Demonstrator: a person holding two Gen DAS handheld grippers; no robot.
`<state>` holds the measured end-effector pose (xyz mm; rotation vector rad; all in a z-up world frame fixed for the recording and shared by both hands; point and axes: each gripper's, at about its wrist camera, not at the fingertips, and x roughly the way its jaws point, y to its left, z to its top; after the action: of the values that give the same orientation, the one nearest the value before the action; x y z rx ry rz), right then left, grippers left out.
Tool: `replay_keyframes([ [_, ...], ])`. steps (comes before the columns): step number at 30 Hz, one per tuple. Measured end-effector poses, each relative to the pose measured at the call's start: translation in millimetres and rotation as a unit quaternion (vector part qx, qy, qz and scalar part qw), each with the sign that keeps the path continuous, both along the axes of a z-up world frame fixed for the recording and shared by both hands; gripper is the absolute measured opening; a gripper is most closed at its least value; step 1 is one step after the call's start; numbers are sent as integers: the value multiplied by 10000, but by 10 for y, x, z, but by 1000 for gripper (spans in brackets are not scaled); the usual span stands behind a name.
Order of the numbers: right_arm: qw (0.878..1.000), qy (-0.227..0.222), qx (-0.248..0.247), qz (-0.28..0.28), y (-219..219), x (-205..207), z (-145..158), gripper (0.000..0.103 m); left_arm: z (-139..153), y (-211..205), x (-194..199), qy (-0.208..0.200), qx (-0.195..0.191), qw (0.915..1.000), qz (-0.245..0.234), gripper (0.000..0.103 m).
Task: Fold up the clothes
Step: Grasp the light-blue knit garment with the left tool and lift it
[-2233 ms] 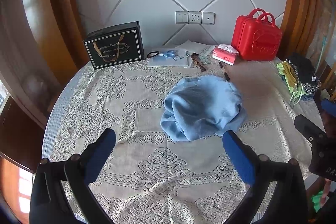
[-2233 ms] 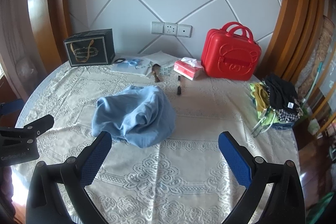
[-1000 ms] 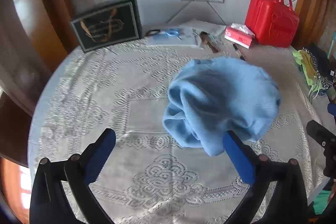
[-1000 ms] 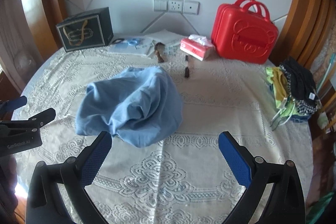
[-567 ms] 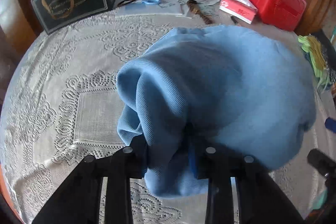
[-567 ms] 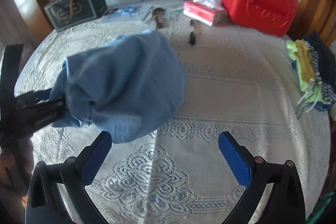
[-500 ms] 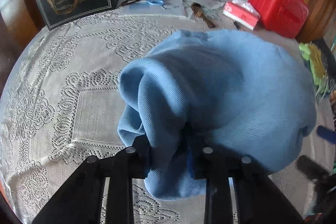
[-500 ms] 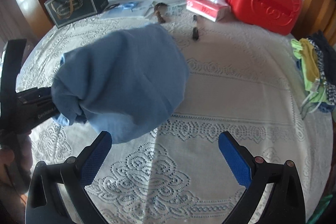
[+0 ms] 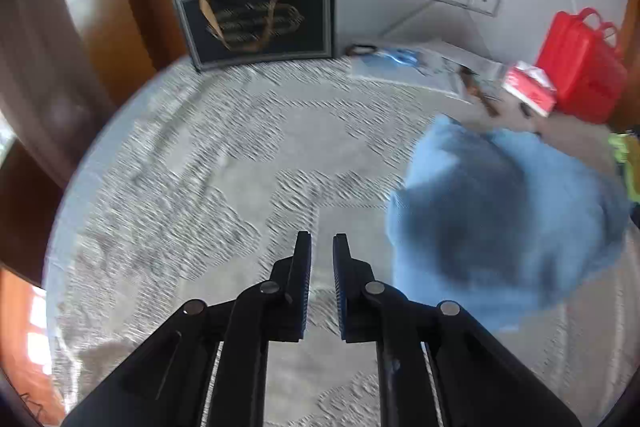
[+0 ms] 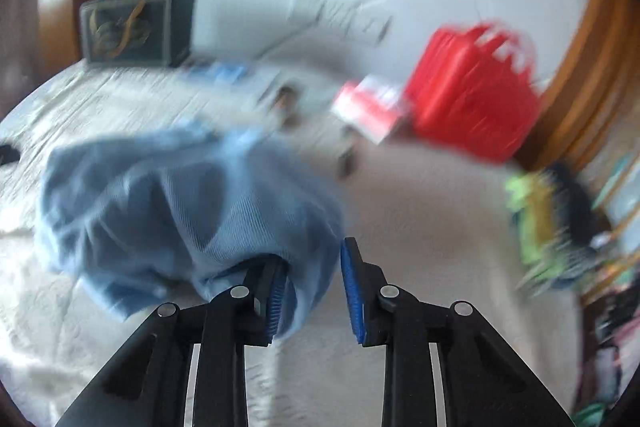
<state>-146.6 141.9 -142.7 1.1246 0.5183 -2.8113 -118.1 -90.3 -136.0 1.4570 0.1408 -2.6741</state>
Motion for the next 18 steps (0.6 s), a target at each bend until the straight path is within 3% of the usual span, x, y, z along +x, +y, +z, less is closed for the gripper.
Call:
replay_keyframes([
  [3,9991,186,-356,-135,270,85,238,27,-104,-43,39,-245,888,9948,-428,11],
  [4,9975,94,-706,-41,389,123,271,31,-148,-24,63,-295,1059,9923,-567,11],
  [6,9913,-96,-1307,88,618,201,270,57,-235,39,115,-257,1207,9896,-740,11],
  [7,9874,-174,-1566,131,727,243,241,83,-287,80,134,-210,1158,9900,-775,11],
  [8,9839,-199,-1767,154,816,289,184,100,-341,116,150,-176,1090,9910,-751,11],
  [13,9802,-488,-1914,107,940,384,-214,103,-551,227,132,-58,1045,9919,-720,12],
  [15,9804,-628,-1863,149,868,410,-415,103,-611,293,135,77,728,9946,-738,19],
  [17,9818,-703,-1760,155,775,443,-573,102,-726,335,106,80,617,9953,-745,53],
  [18,9824,-745,-1704,166,730,430,-642,102,-788,343,92,43,642,9952,-743,61],
])
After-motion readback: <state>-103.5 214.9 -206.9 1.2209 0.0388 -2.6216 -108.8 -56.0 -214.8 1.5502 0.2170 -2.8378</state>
